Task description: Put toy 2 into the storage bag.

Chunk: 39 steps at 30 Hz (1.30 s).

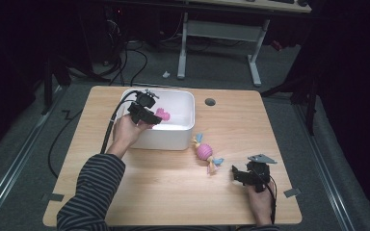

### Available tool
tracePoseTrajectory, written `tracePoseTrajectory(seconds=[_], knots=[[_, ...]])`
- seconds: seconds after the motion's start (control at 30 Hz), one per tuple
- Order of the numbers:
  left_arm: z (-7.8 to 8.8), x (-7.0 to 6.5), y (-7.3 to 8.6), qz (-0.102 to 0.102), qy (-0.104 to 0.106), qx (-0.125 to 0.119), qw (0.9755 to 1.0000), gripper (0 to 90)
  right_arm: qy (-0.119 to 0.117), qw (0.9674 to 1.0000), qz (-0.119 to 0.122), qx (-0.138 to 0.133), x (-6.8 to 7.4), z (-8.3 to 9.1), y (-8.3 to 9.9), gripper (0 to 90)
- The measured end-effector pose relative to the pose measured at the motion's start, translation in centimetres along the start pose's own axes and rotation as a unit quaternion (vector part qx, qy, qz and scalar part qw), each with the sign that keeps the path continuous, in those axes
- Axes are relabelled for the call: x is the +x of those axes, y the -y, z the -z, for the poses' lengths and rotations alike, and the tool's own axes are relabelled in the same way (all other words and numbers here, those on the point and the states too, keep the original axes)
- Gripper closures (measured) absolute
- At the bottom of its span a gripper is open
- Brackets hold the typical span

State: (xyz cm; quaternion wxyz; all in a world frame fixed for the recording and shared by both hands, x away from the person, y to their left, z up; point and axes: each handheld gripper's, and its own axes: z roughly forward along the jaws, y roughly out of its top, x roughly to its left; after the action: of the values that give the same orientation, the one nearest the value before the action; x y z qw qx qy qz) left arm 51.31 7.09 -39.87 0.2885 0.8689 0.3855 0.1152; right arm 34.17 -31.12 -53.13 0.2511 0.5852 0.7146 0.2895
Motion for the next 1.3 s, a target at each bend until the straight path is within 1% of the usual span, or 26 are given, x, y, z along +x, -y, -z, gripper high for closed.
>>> tracePoseTrajectory(seconds=[0.07,0.1,0.2,0.27,0.33,0.37,0.4,0.43,0.47,0.5,0.53,0.57,0.6,0.63,0.7,0.77,0.8,0.83,0.97,1.03,1.07,1.13,1.17,1.2,1.23,1.3], knots=[[0.1,0.0,0.0,0.002,0.000,-0.003,1.0000,46.9,0.000,1.0000,0.000,0.000,0.0,0.0,0.0,16.3],[0.2,-0.1,-0.1,0.003,-0.001,-0.006,1.0000,46.9,0.000,1.0000,0.000,0.000,0.0,0.0,0.0,16.3],[0.6,-0.1,-0.1,0.004,-0.003,-0.014,0.9999,40.6,0.000,1.0000,0.000,0.000,0.0,0.0,0.0,16.3],[1.0,-0.1,0.0,0.004,-0.006,-0.019,0.9998,38.8,-0.001,1.0000,0.001,-0.001,0.0,0.0,0.0,16.3],[1.9,-0.1,0.0,0.007,-0.006,-0.035,0.9993,37.8,-0.001,1.0000,0.001,-0.001,0.0,0.0,0.0,16.4],[1.9,-0.1,0.0,0.007,-0.006,-0.035,0.9993,37.5,-0.001,1.0000,0.001,-0.001,0.0,0.0,0.0,16.4],[2.2,-0.1,0.0,0.011,-0.004,-0.040,0.9991,37.5,-0.001,1.0000,0.000,-0.001,0.0,0.0,0.0,16.4],[2.9,-0.1,0.0,0.016,0.000,-0.051,0.9986,36.9,-0.001,1.0000,0.001,-0.001,0.0,0.0,0.0,16.4],[2.9,-0.1,0.0,0.016,0.000,-0.051,0.9986,36.7,-0.001,1.0000,0.001,-0.001,0.0,0.0,0.0,16.5],[3.6,0.0,0.2,0.015,-0.004,-0.056,0.9983,36.6,-0.001,1.0000,0.001,-0.001,0.0,0.0,0.0,16.5],[3.6,0.0,0.2,0.015,-0.004,-0.056,0.9983,36.5,-0.001,1.0000,0.001,-0.001,0.0,0.0,0.0,16.5],[4.2,0.0,0.4,0.013,-0.008,-0.060,0.9981,36.4,-0.002,1.0000,0.001,-0.001,0.0,0.0,0.0,16.5],[4.2,0.0,0.4,0.013,-0.008,-0.060,0.9981,36.2,-0.002,1.0000,0.001,-0.001,0.0,0.0,0.0,16.5],[4.9,0.0,0.5,0.012,-0.010,-0.064,0.9978,36.1,-0.002,1.0000,0.001,-0.001,0.0,0.0,0.0,16.5],[5.2,0.0,0.6,0.011,-0.012,-0.068,0.9976,36.0,-0.002,1.0000,0.001,-0.001,0.0,0.0,0.0,16.5],[6.1,-0.1,0.8,0.011,-0.013,-0.078,0.9968,35.8,-0.002,1.0000,0.001,-0.001,0.0,0.0,0.0,16.5],[6.1,-0.1,0.8,0.011,-0.013,-0.078,0.9968,35.6,-0.002,1.0000,0.001,-0.001,0.0,0.0,0.0,16.5],[6.5,-0.3,0.9,0.012,-0.015,-0.083,0.9963,35.6,-0.002,1.0000,0.001,-0.001,0.0,0.0,0.0,16.5],[7.1,-0.6,1.3,0.011,-0.020,-0.084,0.9962,38.9,-0.002,1.0000,0.002,-0.001,0.0,0.0,0.0,16.6],[7.5,-0.7,1.7,0.009,-0.020,-0.086,0.9961,39.0,-0.002,1.0000,0.002,-0.001,0.0,0.0,0.0,16.5],[7.7,-0.9,2.1,0.011,-0.020,-0.084,0.9962,38.9,-0.002,1.0000,0.002,-0.001,0.0,0.0,0.0,16.5],[7.9,-0.9,2.6,0.013,-0.021,-0.082,0.9963,38.7,-0.002,1.0000,0.002,-0.001,0.0,0.0,0.0,16.5],[7.9,-0.9,2.6,0.013,-0.021,-0.082,0.9963,38.5,-0.002,1.0000,0.002,-0.001,0.0,0.0,0.0,16.6],[8.2,-0.8,3.1,0.014,-0.023,-0.084,0.9961,38.5,-0.002,1.0000,0.002,-0.001,0.0,0.0,0.0,16.5],[8.2,-0.8,3.1,0.014,-0.023,-0.084,0.9961,38.4,-0.002,1.0000,0.002,-0.001,0.0,0.0,0.0,16.5],[8.9,-0.7,3.6,0.017,-0.024,-0.092,0.9954,38.2,-0.002,1.0000,0.002,-0.001,0.0,0.0,0.0,16.5]])
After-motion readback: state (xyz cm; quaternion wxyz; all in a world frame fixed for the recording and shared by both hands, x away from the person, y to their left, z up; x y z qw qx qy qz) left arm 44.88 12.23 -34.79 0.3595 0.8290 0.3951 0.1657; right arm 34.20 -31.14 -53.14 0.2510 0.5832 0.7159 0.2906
